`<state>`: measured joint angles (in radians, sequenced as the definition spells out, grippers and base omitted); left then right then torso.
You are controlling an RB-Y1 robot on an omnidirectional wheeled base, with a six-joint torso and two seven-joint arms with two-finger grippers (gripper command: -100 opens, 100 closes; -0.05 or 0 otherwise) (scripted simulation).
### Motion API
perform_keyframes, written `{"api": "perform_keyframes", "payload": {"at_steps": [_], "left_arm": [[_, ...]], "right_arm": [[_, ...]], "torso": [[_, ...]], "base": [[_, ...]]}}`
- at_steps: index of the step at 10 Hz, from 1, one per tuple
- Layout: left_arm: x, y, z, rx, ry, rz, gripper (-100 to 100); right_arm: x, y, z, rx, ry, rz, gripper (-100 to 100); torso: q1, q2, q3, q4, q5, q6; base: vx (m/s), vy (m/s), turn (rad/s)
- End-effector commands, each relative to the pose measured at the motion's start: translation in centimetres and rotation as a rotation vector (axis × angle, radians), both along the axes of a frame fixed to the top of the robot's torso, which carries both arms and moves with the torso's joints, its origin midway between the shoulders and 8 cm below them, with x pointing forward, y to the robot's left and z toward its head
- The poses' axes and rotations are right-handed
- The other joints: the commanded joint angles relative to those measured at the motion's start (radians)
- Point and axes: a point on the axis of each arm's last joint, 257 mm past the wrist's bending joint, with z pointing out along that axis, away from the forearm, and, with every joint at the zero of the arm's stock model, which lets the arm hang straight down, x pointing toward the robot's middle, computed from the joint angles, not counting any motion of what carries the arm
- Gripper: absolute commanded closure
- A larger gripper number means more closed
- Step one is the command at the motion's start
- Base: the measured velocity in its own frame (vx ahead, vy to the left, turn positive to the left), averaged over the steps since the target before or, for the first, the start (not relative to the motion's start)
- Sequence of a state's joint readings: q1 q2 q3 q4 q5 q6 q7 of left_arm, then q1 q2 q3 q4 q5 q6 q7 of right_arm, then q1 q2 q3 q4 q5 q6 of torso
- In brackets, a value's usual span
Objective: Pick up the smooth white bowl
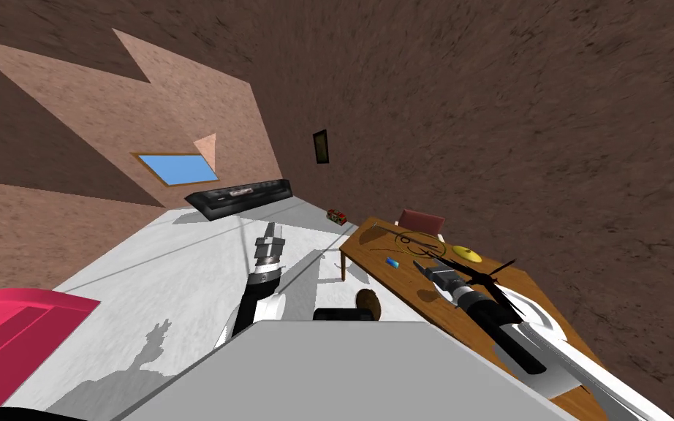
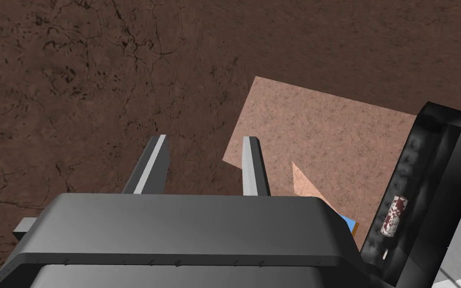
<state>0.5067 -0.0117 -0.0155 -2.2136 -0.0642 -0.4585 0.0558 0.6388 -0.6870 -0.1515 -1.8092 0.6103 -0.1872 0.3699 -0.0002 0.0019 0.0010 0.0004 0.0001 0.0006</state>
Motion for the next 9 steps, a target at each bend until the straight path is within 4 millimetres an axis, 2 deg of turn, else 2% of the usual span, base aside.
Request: {"api": "perform_keyframes", "payload": {"at_steps": [1, 2, 3, 4, 5, 6, 7, 8, 9], "left_arm": [[0.0, 0.0, 0.0, 0.0, 0.0, 0.0, 0], [0.0, 0.0, 0.0, 0.0, 0.0, 0.0, 0], [0.0, 0.0, 0.0, 0.0, 0.0, 0.0, 0], [0.0, 0.0, 0.0, 0.0, 0.0, 0.0, 0], [0.0, 0.0, 0.0, 0.0, 0.0, 0.0, 0], [0.0, 0.0, 0.0, 0.0, 0.0, 0.0, 0], [0.0, 0.0, 0.0, 0.0, 0.0, 0.0, 0], [0.0, 0.0, 0.0, 0.0, 0.0, 0.0, 0], [0.0, 0.0, 0.0, 0.0, 0.0, 0.0, 0]], "right_arm": [[-1.3, -1.4, -1.4, -0.034, 0.038, -0.019, -100], [-2.9, -3.1, -3.3, -0.082, 0.096, -0.039, -100], [-3.0, -3.2, -3.5, -0.082, 0.101, -0.043, -100], [-4.8, -4.9, -5.5, -0.127, 0.161, -0.062, -100], [-5.0, -5.0, -5.6, -0.128, 0.165, -0.065, -100], [-6.8, -6.4, -7.3, -0.169, 0.222, -0.08, -100], [-7.2, -6.8, -7.7, -0.17, 0.232, -0.087, -100], [-9.3, -8.1, -9.3, -0.209, 0.29, -0.101, -100], [-9.6, -8.5, -9.6, -0.21, 0.299, -0.107, -100]], "torso": [[0.0, 0.0, 0.0, 0.0, 0.0, 0.0], [0.001, 0.0, 0.0, 0.0, 0.0, 0.0], [0.001, -0.001, 0.0, 0.0, 0.0, 0.0], [0.001, -0.001, -0.001, 0.0, 0.0, 0.0], [0.0, 0.0, 0.0, 0.0, 0.0, 0.0], [0.0, 0.0, 0.0, 0.0, 0.0, 0.001], [0.0, 0.0, 0.0, 0.0, 0.0, 0.0], [0.0, 0.0, 0.0, 0.0, 0.0, 0.0], [-0.001, 0.0, 0.0, 0.0, 0.0, 0.0]], "base": [[0.012, 0.005, 0.144], [0.019, 0.005, 0.166], [0.015, 0.002, 0.077], [-0.005, -0.016, 0.188], [0.004, -0.002, 0.077], [0.015, -0.003, 0.138], [0.003, -0.003, 0.055], [-0.01, -0.026, 0.151], [-0.008, -0.019, 0.135]]}}
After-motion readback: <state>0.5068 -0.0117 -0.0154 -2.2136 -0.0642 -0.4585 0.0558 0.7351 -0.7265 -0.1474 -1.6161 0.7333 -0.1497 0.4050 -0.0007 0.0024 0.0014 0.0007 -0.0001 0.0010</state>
